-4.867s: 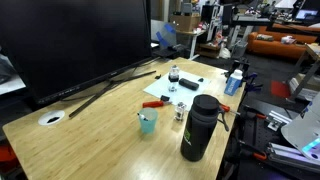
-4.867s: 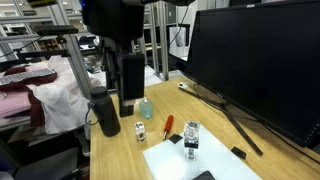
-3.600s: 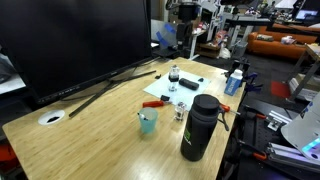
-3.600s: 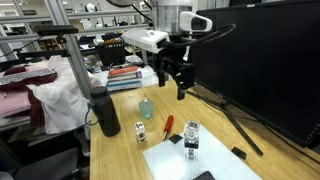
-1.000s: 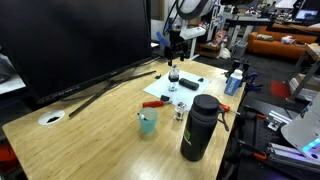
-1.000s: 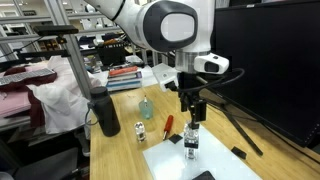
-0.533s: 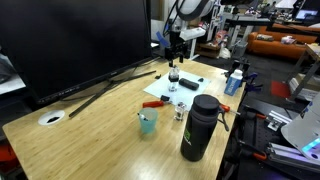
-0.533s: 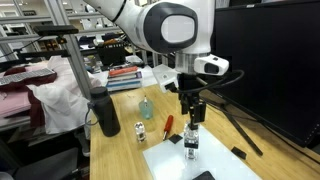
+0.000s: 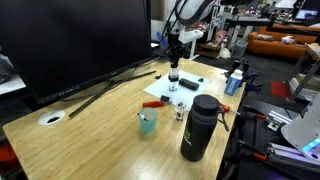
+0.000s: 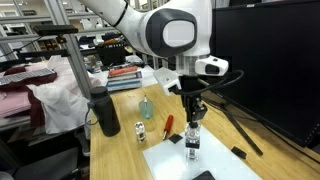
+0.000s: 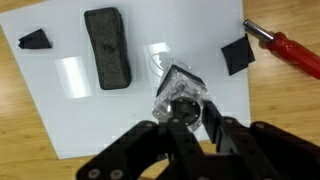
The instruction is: Remove the lid from the glass object on the right
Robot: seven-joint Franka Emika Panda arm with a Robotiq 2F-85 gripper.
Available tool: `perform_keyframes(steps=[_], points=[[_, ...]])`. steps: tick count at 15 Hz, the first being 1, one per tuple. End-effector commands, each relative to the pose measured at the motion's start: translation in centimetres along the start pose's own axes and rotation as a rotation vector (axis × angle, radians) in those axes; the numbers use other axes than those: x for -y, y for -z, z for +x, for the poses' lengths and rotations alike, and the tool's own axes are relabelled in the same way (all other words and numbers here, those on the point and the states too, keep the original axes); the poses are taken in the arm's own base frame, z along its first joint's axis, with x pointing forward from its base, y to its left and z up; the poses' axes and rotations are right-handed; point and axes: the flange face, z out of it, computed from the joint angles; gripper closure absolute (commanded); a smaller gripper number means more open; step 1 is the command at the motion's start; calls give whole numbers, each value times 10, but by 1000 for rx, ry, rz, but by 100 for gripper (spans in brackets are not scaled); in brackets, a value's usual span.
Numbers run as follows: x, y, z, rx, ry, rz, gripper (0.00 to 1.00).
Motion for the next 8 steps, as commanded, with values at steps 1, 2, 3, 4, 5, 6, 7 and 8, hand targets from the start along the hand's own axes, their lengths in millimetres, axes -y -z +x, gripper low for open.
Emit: perform_keyframes(steps=[1, 2, 3, 4, 5, 6, 7, 8], points=[[1, -1, 4, -22, 28, -18, 99], [1, -1, 4, -24, 30, -20, 100], [1, -1, 4, -23, 31, -22, 99], [1, -1, 4, -23, 32, -25, 97], [0, -1, 4, -22, 33, -25, 97], [0, -1, 4, -22, 32, -25, 97], [0, -1, 4, -22, 31, -25, 97], [-1, -1, 3, -23, 31, -25, 97]])
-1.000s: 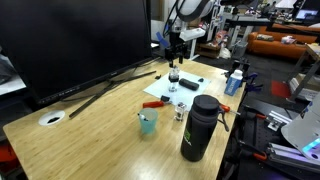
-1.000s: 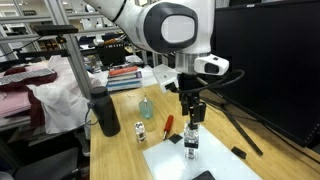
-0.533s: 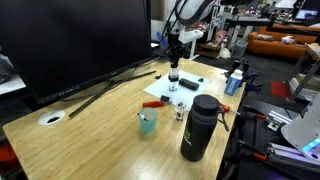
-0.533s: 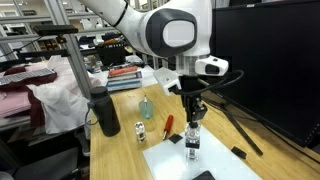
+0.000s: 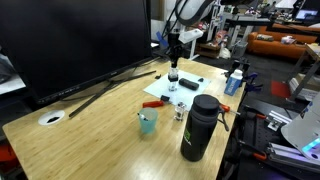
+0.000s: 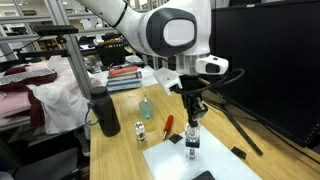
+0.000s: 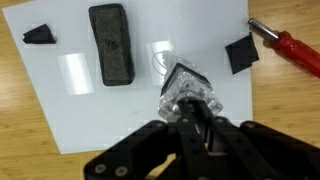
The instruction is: Remove the lid from the glass object on the right
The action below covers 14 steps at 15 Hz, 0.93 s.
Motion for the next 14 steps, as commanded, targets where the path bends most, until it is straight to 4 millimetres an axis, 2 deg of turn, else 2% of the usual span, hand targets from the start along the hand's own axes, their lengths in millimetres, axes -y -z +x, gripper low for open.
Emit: perform_keyframes(steps=[1, 10, 14], points=[[-1, 0, 2, -16, 15, -9, 97], [-3, 36, -11, -28, 36, 38, 97], [-1, 34, -28, 13, 181, 49, 97]])
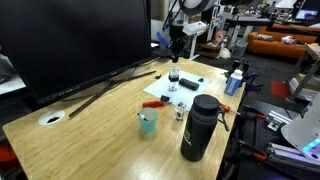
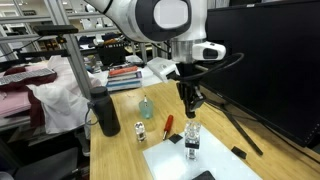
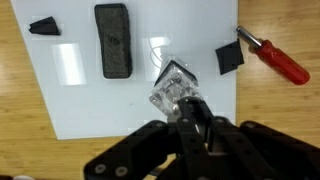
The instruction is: Remove the lid from the glass object on the right
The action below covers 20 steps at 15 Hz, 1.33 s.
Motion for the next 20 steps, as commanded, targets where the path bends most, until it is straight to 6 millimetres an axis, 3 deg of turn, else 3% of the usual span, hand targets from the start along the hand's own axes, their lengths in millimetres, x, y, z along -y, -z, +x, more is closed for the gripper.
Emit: perform_keyframes(steps=[1, 7, 10, 17, 20], points=[[3, -4, -23, 56, 159, 45, 97], [18, -37, -61, 175, 479, 135, 97], [13, -68, -76, 253, 636, 196, 97], [0, -142, -78, 349, 940, 303, 97], [1, -161, -79, 386, 993, 326, 97]])
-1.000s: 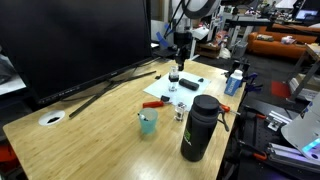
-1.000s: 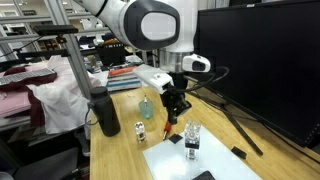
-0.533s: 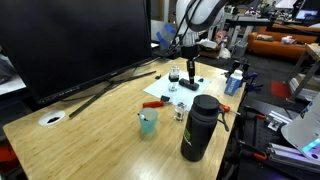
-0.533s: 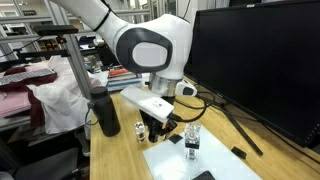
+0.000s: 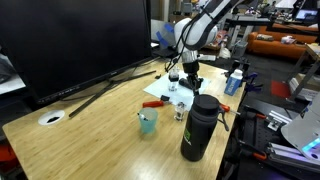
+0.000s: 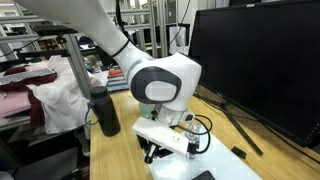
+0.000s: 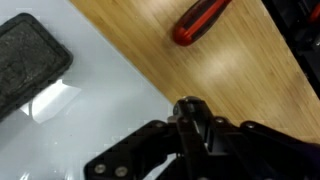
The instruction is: Remove the lid from the glass object on the right
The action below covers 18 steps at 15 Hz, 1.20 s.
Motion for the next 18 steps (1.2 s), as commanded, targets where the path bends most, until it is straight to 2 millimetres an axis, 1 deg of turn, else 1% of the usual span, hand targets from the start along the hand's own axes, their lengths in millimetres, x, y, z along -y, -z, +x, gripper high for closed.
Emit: perform_keyframes(steps=[1, 2, 3, 4, 7, 10, 11, 13, 14, 18], points=[[-7, -5, 6, 24, 69, 37, 88], [-7, -5, 7, 27, 77, 39, 63], [-7, -4, 8, 25, 81, 39, 61], [-8, -2, 9, 22, 85, 39, 56], [-11, 7, 9, 19, 91, 29, 33], [-11, 25, 7, 8, 64, 44, 13], [-13, 13, 12, 7, 64, 18, 30], [-13, 22, 10, 10, 61, 25, 16], [-13, 23, 9, 11, 60, 27, 13], [-12, 22, 9, 13, 61, 30, 13]])
